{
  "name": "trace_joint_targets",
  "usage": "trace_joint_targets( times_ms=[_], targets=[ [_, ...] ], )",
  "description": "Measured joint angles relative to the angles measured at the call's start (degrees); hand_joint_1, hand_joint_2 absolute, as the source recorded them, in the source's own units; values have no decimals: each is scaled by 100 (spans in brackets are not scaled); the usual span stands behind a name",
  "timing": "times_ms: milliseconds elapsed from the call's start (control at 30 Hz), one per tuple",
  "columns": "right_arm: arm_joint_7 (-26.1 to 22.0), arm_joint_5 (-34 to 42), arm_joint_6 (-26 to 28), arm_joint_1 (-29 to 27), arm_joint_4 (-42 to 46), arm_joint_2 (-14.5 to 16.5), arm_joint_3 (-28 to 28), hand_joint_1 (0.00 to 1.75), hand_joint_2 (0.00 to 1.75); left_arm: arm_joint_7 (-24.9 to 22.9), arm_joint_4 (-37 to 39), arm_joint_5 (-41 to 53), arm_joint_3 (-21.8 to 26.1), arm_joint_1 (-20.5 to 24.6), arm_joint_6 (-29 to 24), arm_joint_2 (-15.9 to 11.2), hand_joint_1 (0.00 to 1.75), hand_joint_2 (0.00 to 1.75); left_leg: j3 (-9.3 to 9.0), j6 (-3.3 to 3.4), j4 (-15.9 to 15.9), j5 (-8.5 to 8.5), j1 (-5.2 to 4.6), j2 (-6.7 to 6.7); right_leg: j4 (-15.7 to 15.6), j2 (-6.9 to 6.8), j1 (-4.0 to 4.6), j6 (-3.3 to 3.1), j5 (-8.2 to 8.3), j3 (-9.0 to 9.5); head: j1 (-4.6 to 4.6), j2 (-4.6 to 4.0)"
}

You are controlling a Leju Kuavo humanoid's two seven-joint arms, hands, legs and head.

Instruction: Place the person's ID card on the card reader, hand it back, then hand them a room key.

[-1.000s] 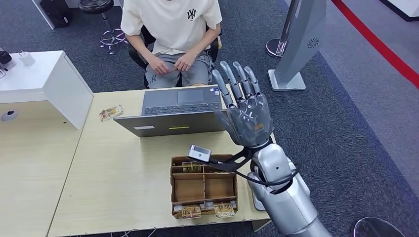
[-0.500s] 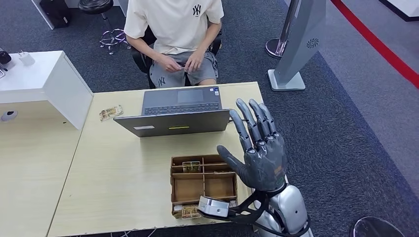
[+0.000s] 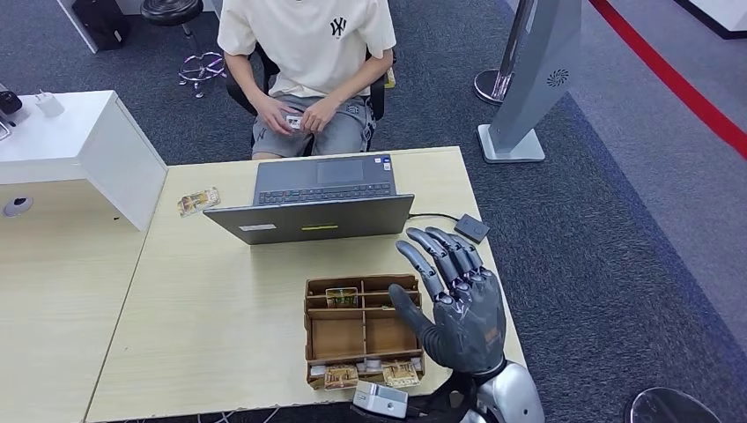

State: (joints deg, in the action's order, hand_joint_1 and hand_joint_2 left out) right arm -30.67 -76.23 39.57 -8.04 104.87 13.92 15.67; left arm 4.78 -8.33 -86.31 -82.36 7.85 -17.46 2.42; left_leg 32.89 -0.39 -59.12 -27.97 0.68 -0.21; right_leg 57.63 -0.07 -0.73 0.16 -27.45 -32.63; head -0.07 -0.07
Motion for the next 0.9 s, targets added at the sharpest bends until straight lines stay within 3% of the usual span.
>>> trace_joint_targets(
  times_ms=[67,200,300,567,600,700,733,900],
  targets=[
    [138,-31,1,-3,-95,-1,2,54,175,-9,0,0,0,0,-4,-6,0,0,0,0,0,0,0,0,0,0,0,0,0,0,0,0],
    [444,-83,1,11,-309,-14,53,147,175,-13,0,0,0,0,-10,-25,0,0,0,0,0,0,0,0,0,0,0,0,0,0,0,0],
    [645,-205,1,51,-490,-45,136,163,175,-15,0,0,0,0,-11,-31,0,0,0,0,0,0,0,0,0,0,0,0,0,0,0,0],
    [960,-306,1,170,-871,-156,286,141,175,-30,0,0,0,0,-9,-36,0,0,0,0,0,0,0,0,0,0,0,0,0,0,0,0],
    [988,-310,1,184,-901,-172,301,131,175,-30,0,0,0,0,-9,-37,0,0,0,0,0,0,0,0,0,0,0,0,0,0,0,0],
    [1034,-314,1,211,-970,-209,324,73,175,-30,0,0,0,0,-9,-39,0,0,0,0,0,0,0,0,0,0,0,0,0,0,0,0],
    [1045,-316,1,217,-988,-218,327,67,175,-30,0,0,0,0,-9,-40,0,0,0,0,0,0,0,0,0,0,0,0,0,0,0,0],
    [1182,-403,1,264,-1079,-278,354,76,175,-30,0,0,0,0,-9,-46,0,0,0,0,0,0,0,0,0,0,0,0,0,0,0,0]
  ],
)
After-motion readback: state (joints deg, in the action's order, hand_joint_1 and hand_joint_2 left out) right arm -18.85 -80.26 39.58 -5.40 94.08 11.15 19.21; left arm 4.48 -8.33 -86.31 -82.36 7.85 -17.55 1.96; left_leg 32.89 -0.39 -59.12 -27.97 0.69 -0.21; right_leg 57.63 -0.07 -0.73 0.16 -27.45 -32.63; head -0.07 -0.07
